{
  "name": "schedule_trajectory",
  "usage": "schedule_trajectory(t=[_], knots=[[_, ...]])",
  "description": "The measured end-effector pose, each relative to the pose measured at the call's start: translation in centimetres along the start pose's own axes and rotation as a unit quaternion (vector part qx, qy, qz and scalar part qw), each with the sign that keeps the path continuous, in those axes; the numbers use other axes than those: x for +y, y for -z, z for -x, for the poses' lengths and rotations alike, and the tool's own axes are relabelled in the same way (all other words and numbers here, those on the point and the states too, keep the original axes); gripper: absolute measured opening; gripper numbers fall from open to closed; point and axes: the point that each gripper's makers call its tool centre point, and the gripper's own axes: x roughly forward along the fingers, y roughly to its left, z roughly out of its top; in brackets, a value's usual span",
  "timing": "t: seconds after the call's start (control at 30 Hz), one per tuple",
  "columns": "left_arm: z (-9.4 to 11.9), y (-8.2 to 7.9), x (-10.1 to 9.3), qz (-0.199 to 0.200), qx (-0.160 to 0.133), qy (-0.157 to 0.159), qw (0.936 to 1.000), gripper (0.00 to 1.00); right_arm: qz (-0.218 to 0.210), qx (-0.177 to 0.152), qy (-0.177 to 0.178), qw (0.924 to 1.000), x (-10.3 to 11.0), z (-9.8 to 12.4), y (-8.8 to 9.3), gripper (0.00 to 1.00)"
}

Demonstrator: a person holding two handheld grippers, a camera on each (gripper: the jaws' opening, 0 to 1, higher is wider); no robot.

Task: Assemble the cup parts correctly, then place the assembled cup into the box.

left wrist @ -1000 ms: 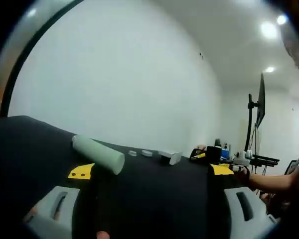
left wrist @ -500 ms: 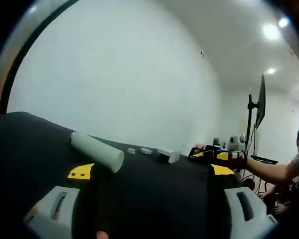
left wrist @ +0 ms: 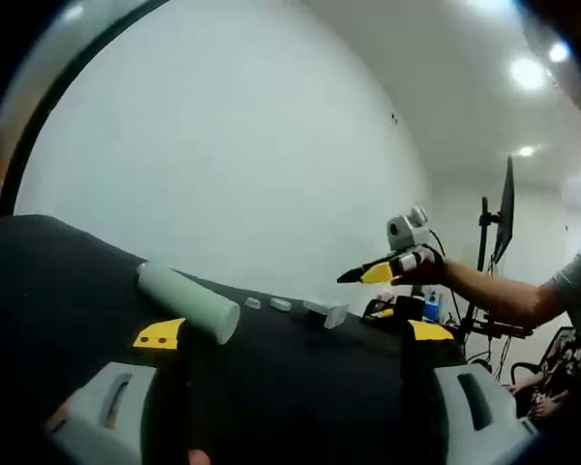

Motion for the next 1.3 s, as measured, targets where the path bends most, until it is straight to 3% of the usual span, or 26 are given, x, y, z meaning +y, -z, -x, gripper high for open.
schedule_trajectory(t=[0.17,0.3,0.43,0.6,0.73,0.93,1.13,1.23,1.3], knots=[[0.1,-0.3,-0.1,0.006,-0.007,0.006,0.9999,0.86,0.001,0.076,-0.011,0.997,1.2,-4.8,-2.4,0.58],[0.1,-0.5,-0.2,0.008,-0.011,0.012,0.9998,0.85,0.018,0.116,0.006,0.993,1.2,-7.7,-3.5,0.51],[0.3,-0.9,0.0,0.011,-0.024,0.008,0.9996,0.85,-0.001,0.148,-0.018,0.9888,2.1,-10.3,-4.0,0.52],[0.3,-1.3,0.3,0.019,-0.035,0.01,0.9992,0.85,-0.032,0.209,-0.018,0.9772,2.0,-12.9,-3.4,0.52],[0.5,-1.8,0.4,0.02,-0.051,0.01,0.9984,0.84,-0.037,0.233,0.001,0.9717,1.5,-15.1,-3.1,0.53],[0.4,-1.9,0.6,0.024,-0.054,0.013,0.9982,0.84,-0.042,0.269,0.001,0.9622,1.9,-17.7,-2.6,0.53],[0.4,-2.0,0.5,0.026,-0.055,0.018,0.998,0.84,-0.025,0.303,-0.006,0.9526,2.3,-20.0,-2.0,0.53],[0.4,-2.0,0.4,0.027,-0.054,0.021,0.998,0.83,0.01,0.327,0.005,0.9448,2.1,-20.8,-0.8,0.56],[0.4,-2.0,0.3,0.032,-0.053,0.026,0.9977,0.82,0.006,0.327,-0.002,0.9451,2.1,-21.6,-1.2,0.56]])
